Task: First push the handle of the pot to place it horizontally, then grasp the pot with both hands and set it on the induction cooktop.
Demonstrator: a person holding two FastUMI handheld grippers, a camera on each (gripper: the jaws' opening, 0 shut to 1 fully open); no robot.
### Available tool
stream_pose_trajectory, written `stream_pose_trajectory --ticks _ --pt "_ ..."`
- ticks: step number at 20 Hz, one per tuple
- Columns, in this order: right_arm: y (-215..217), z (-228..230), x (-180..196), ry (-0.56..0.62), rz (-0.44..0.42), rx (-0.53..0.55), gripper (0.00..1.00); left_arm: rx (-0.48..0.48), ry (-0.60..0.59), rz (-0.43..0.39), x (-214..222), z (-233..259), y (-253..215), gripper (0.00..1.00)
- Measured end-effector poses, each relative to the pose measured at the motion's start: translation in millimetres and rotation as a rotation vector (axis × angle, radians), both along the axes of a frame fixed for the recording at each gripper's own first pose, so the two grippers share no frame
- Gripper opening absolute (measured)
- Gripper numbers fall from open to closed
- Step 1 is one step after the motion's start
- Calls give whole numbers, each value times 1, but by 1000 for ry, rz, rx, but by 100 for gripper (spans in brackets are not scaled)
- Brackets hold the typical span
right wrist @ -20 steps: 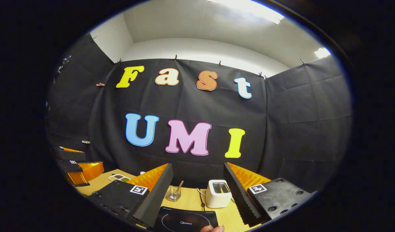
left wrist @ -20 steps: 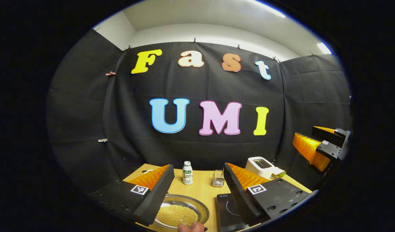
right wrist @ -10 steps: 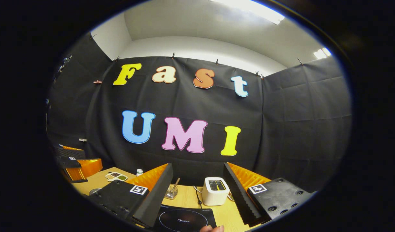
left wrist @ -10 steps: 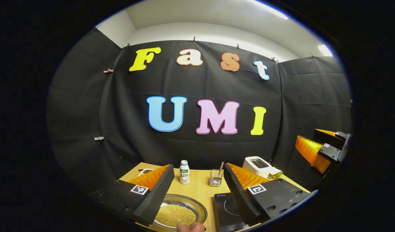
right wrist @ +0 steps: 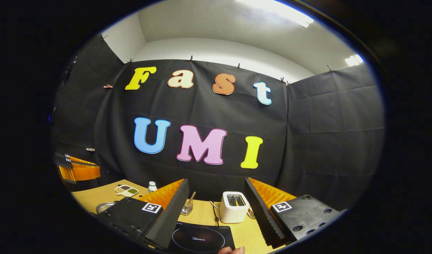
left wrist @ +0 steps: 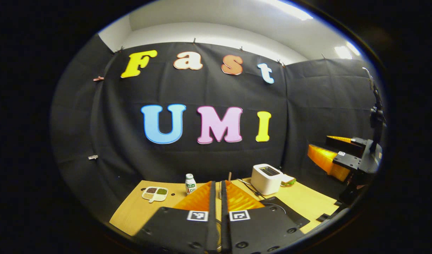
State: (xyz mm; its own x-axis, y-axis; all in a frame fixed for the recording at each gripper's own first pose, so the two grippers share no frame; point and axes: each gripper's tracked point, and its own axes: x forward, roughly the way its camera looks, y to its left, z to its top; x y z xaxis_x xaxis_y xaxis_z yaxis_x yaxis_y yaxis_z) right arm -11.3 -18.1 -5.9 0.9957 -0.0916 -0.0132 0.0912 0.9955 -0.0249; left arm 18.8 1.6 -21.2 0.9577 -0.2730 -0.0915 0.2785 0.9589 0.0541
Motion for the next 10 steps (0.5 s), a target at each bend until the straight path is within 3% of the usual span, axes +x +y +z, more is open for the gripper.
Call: stream_pose_trajectory --ticks 1,2,7,10 --pt "-1 -1 -2 2 -1 -4 97 3 39 -9 0 -8 -2 6" --pt "-3 -1 -3 1 -3 -7 97 4 90 -22 -4 -18 1 5" --pt "-13 -6 -10 8 -14 -13 97 77 425 -138 -23 -93 8 5" --pt "-20 -8 -14 14 -21 -26 97 68 621 -191 -45 -135 14 5"
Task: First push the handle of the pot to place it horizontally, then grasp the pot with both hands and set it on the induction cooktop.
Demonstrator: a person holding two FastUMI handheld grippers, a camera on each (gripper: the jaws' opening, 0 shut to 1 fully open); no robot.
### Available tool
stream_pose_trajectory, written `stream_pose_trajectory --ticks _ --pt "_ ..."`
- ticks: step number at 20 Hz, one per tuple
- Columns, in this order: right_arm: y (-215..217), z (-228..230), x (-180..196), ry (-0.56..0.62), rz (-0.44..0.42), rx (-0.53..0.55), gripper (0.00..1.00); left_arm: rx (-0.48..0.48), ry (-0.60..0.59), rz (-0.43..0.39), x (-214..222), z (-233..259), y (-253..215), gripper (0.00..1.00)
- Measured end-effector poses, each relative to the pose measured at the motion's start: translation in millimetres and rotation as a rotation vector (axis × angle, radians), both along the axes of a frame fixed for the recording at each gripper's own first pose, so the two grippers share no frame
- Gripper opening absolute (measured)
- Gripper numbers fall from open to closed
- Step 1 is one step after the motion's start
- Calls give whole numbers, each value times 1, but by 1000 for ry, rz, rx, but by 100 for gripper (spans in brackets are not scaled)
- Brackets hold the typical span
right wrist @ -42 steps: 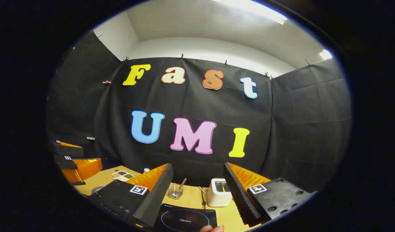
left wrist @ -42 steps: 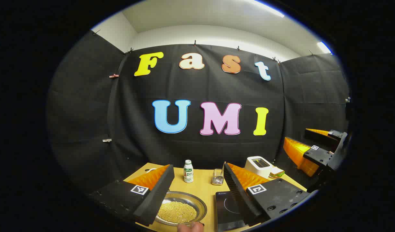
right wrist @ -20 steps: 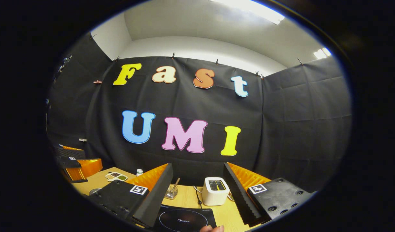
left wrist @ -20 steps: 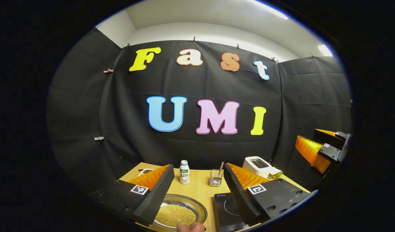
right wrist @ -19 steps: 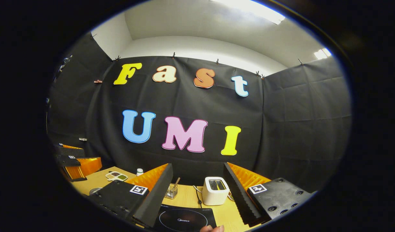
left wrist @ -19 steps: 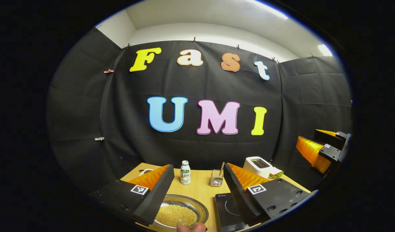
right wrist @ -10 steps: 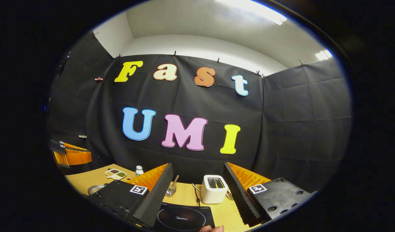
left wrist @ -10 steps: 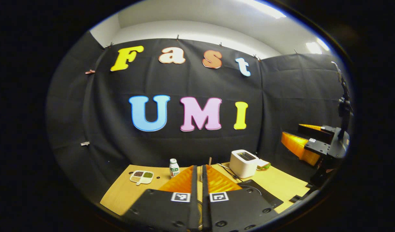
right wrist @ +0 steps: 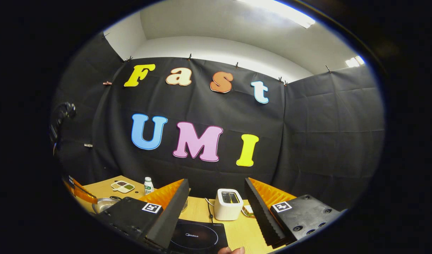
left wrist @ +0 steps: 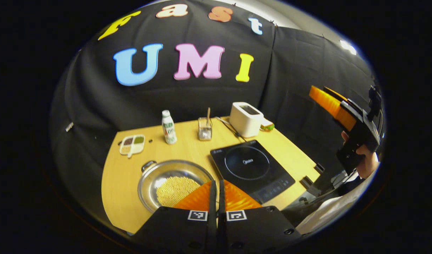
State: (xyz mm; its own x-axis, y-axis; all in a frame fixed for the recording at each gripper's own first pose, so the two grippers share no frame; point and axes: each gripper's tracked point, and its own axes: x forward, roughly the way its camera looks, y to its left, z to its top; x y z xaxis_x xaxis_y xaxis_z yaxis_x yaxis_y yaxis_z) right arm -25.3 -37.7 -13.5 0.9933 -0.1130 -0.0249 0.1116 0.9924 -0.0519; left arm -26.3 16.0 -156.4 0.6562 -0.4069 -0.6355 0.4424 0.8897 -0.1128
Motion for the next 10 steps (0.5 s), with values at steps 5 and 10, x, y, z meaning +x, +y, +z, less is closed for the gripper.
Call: stream_pose_trajectory --ticks 5,10 --pt "-8 -4 -4 10 -5 -10 97 62 315 15 -36 -73 23 5" --pt "-17 -11 -10 23 -16 -22 97 227 492 -8 -52 -140 47 5"
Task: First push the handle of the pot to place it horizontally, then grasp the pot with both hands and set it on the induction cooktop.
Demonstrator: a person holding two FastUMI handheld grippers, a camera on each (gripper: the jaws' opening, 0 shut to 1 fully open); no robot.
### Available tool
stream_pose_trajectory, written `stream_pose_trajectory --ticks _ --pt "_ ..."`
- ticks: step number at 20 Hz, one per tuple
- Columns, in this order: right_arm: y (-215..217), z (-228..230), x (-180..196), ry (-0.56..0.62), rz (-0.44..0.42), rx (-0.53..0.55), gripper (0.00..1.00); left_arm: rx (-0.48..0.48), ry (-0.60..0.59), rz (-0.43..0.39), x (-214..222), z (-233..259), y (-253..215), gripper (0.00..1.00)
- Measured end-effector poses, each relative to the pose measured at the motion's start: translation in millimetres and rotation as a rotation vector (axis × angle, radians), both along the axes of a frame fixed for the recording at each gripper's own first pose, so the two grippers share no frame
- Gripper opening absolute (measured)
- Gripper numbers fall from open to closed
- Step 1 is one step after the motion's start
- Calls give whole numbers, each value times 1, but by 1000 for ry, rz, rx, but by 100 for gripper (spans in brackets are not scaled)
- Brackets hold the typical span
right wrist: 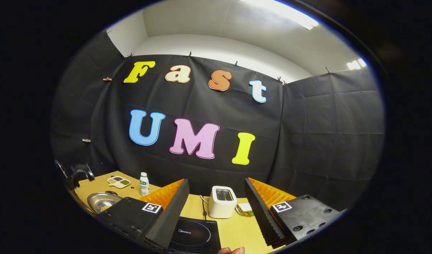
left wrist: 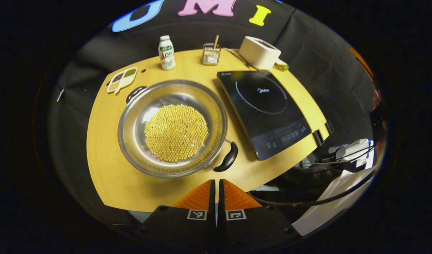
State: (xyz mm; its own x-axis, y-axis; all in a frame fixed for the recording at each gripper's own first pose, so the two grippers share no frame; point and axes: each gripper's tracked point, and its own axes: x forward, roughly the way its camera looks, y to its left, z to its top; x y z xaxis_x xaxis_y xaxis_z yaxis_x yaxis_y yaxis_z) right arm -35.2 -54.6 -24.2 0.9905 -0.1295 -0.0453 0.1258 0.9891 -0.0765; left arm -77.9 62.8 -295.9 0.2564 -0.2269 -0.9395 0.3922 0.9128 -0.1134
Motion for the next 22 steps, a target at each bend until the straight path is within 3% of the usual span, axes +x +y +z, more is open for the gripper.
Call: stream_pose_trajectory --ticks 8,22 --pt "-11 -6 -4 12 -26 -29 97 107 127 -6 2 -55 7 5" --pt "-33 -14 7 17 -77 -50 97 36 -31 107 77 -58 -53 5"
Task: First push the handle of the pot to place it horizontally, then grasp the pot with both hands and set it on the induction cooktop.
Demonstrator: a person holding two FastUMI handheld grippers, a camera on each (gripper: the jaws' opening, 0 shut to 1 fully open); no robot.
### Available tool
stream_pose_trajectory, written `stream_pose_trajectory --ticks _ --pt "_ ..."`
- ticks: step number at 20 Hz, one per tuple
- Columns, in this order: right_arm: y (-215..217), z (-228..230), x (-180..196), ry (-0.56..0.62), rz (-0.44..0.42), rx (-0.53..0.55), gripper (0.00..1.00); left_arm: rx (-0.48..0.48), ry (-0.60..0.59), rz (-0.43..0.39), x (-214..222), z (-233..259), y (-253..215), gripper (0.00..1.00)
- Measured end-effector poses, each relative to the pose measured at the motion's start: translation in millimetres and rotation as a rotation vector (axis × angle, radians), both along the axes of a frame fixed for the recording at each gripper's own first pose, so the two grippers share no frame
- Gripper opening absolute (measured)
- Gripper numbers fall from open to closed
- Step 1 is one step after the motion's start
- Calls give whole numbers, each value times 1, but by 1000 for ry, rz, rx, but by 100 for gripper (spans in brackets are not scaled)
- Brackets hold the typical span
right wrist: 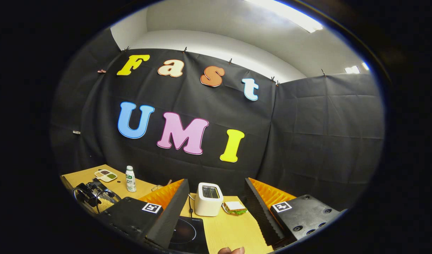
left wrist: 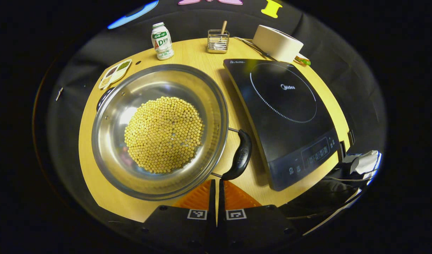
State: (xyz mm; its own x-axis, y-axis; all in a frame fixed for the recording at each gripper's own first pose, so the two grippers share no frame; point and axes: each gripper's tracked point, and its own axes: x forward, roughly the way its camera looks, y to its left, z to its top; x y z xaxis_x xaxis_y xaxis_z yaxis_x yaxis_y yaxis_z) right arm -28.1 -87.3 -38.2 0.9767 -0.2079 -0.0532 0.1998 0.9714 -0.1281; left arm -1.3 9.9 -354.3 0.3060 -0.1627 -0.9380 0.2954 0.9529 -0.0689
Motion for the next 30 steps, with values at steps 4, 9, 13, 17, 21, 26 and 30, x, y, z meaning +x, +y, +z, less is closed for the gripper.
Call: stream_pose_trajectory --ticks 4,9,13,17,21,26,30 --pt "-6 -6 2 14 -14 -8 97 -15 -38 25 27 2 -15 5" --pt "-12 -9 4 22 -33 -15 97 -13 -69 28 58 4 -28 5" --pt "-15 -15 3 33 -49 -10 98 -16 -94 36 83 5 -36 5" --pt "-19 -21 -1 52 -64 5 97 -14 -126 41 111 6 -44 5" --pt "-21 -21 -3 59 -71 10 98 -22 -164 46 118 10 -49 5" --pt "-14 -25 -4 73 -53 15 98 -119 -247 25 102 36 -63 59" --pt "2 -31 -2 91 -11 38 97 -175 -304 36 80 65 -64 96"
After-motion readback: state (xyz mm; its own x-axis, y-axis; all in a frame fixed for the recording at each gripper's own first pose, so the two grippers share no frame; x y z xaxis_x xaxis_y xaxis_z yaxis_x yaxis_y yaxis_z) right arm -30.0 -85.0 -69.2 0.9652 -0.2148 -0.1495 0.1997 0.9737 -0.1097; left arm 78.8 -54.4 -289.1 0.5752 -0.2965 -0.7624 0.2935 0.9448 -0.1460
